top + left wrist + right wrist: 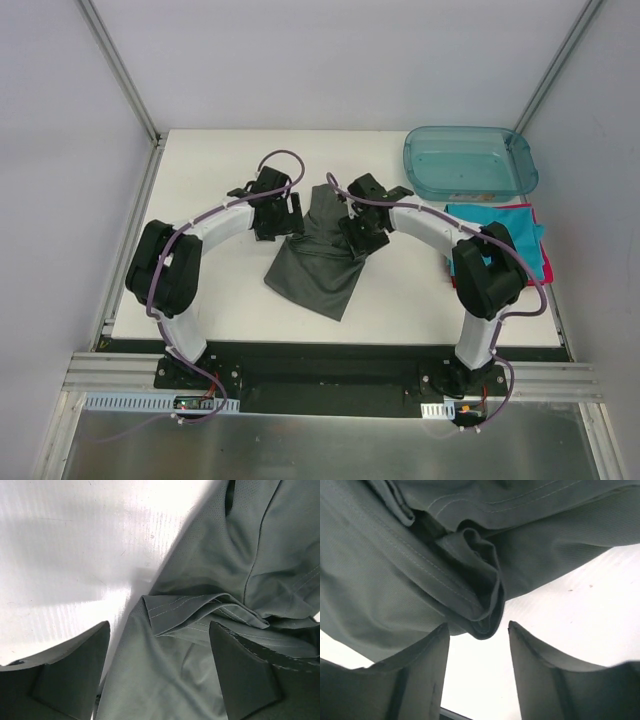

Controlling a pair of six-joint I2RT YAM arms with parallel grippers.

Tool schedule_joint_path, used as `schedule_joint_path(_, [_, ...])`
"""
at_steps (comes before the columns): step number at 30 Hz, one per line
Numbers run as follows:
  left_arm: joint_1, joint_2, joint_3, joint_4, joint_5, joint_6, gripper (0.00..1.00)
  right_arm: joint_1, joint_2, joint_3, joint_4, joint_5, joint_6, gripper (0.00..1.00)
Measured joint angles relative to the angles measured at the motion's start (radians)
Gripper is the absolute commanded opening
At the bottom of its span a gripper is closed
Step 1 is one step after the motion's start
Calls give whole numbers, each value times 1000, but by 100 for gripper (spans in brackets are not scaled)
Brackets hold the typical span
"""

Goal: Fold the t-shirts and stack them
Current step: Fold the folded rectangular tshirt in 1/3 of the way

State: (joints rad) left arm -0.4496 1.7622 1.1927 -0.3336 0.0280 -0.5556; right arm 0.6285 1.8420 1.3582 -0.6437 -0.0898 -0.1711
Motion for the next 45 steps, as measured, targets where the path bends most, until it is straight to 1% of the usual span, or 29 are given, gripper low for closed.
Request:
schedule_joint_path(1, [1, 0, 0, 0, -3, -3, 94, -4, 0, 0, 0, 3, 5, 66])
schedule_joint_path(2, [3, -1, 0, 3, -3, -5, 98, -7, 0, 2, 1, 8, 6, 70])
schedule_joint_path(4, [5, -6, 0, 7, -3, -10, 99, -10, -2, 5, 4, 21, 10, 78])
schedule_joint_path(5, [5, -14, -2, 8, -3, -12, 99, -10, -6, 4, 4, 26, 16, 84])
schedule_joint_path(6, [5, -28, -6, 10, -3, -13, 99, -10, -13, 2, 6, 27, 20, 96])
schedule_joint_path(9, [5, -113, -56, 22, -2, -18, 99, -8, -88, -57, 42, 6, 36, 96])
schedule_joint_path(12, [5, -268, -164, 46, 8, -37, 99, 8, -186, -119, 67, -42, 44, 96])
schedule_joint_path(14, [6, -385, -257, 85, 43, -56, 99, 39, -233, -142, 96, -87, 54, 96])
schedule_joint_path(18, [5, -540, -439, 193, 150, -93, 99, 112, -229, -145, 179, -182, 71, 96])
schedule_joint_path(21, [5, -551, -524, 233, 207, -116, 99, 149, -176, -124, 204, -224, 74, 96])
schedule_joint_path(25, [5, -528, -597, 263, 256, -138, 99, 155, -64, -67, 233, -251, 72, 96])
schedule_joint_path(32, [6, -510, -668, 303, 252, -155, 99, 153, 39, -38, 260, -250, 62, 96])
schedule_joint_path(36, [6, -510, -674, 312, 241, -159, 99, 153, 69, -35, 282, -200, 62, 96])
schedule_joint_path(40, [6, -503, -675, 325, 232, -161, 99, 145, 82, -32, 339, -128, 66, 96])
schedule_joint_path(45, [6, -499, -676, 332, 225, -162, 99, 91, 145, 42, 398, -11, 82, 96])
